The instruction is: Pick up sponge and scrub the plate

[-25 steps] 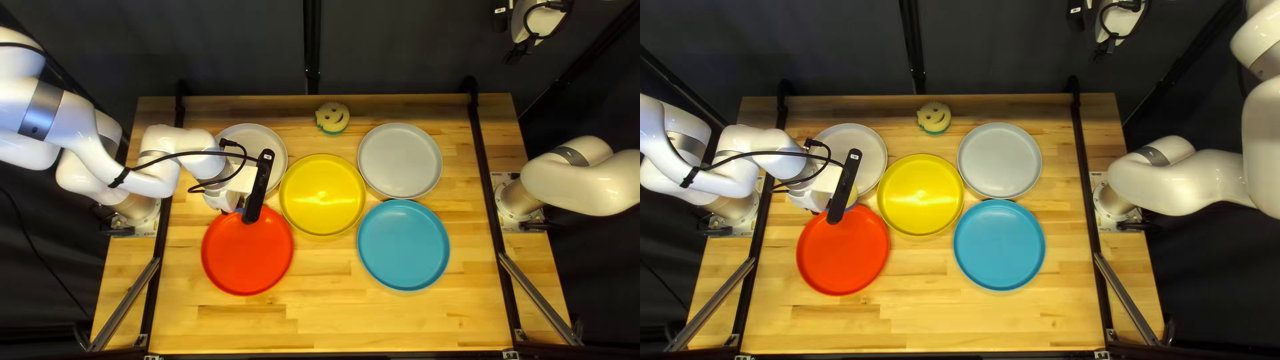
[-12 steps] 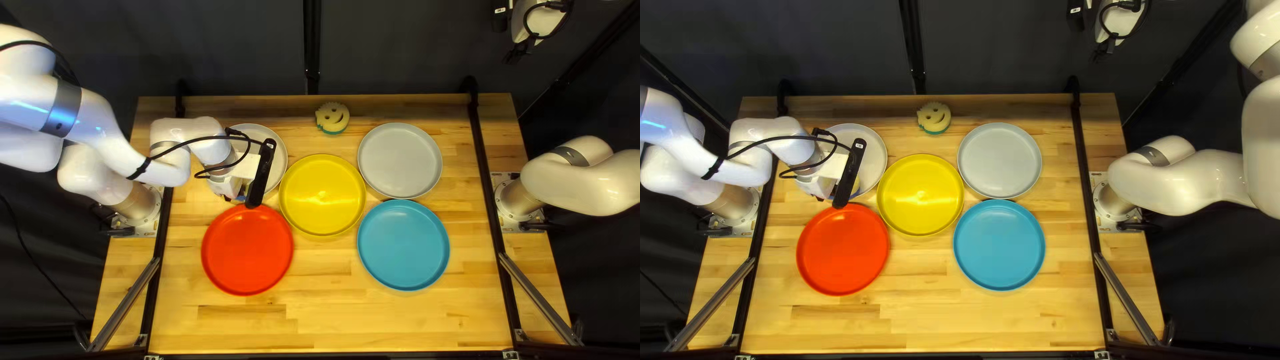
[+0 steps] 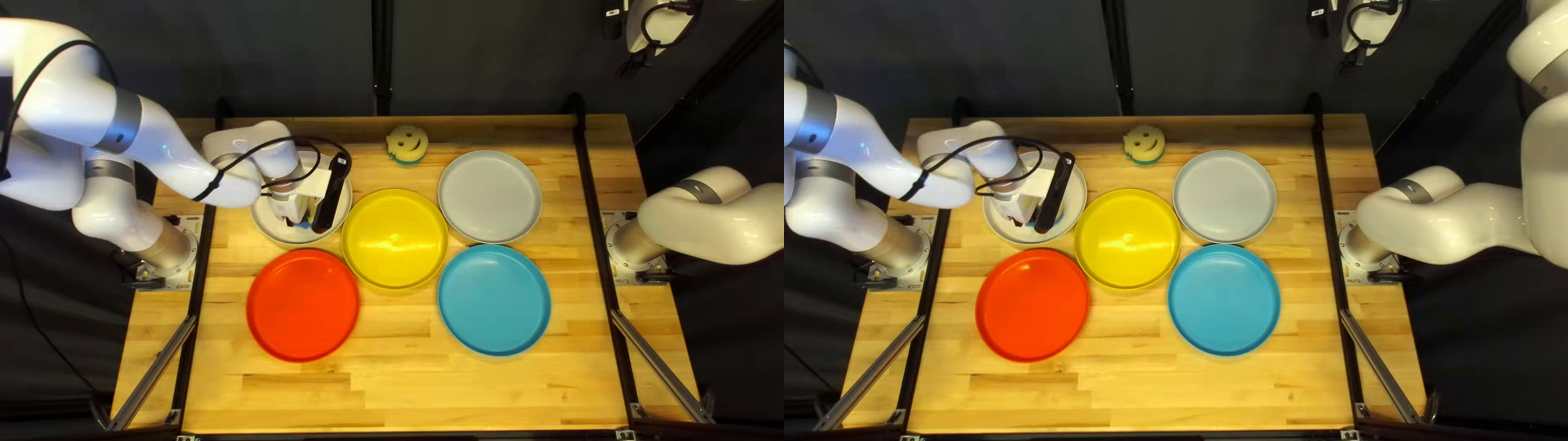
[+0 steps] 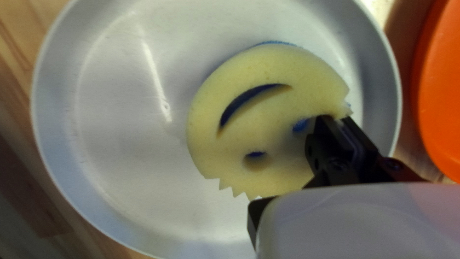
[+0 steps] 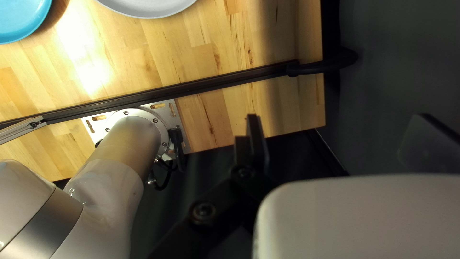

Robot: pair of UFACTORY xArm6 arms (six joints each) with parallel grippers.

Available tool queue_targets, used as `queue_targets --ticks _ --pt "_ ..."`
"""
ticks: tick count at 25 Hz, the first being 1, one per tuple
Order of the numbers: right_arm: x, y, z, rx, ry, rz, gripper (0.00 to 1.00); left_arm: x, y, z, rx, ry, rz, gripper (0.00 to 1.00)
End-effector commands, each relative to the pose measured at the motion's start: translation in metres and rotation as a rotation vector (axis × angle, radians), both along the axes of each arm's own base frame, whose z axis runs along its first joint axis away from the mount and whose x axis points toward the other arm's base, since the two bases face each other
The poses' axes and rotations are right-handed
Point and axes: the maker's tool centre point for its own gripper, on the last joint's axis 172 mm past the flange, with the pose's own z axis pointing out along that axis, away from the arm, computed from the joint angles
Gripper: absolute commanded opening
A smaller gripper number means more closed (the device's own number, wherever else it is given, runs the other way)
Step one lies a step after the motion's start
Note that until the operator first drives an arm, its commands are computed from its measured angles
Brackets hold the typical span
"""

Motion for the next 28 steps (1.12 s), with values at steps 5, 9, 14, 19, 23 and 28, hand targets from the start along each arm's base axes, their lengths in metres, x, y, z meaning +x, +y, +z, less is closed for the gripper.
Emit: queue_targets --ticks 5,9,14,19,23,28 --pt "0.000 0.000 0.000 0.000 0.000 0.000 1.00 0.006 -0.002 -0.001 -0.010 -0.010 -0.008 0.00" --pt "0.000 0.000 0.000 0.000 0.000 0.000 1.00 0.005 -0.018 0.000 -0.022 -0.016 -0.010 0.00" --pt "0.000 0.000 0.000 0.000 0.000 0.000 1.00 -0.005 -0.043 0.002 -0.031 -0.015 -0.008 0.00" --pt "0.000 0.000 0.000 0.000 0.000 0.000 1.00 -0.018 -0.040 -0.004 -0.042 -0.011 0.003 0.00" --pt "0.000 0.000 0.000 0.000 0.000 0.000 1.00 -0.025 -0.024 -0.005 -0.045 -0.004 0.014 0.00" --pt "0.000 0.000 0.000 0.000 0.000 0.000 1.00 -0.040 0.006 -0.009 -0.052 0.003 0.032 0.00"
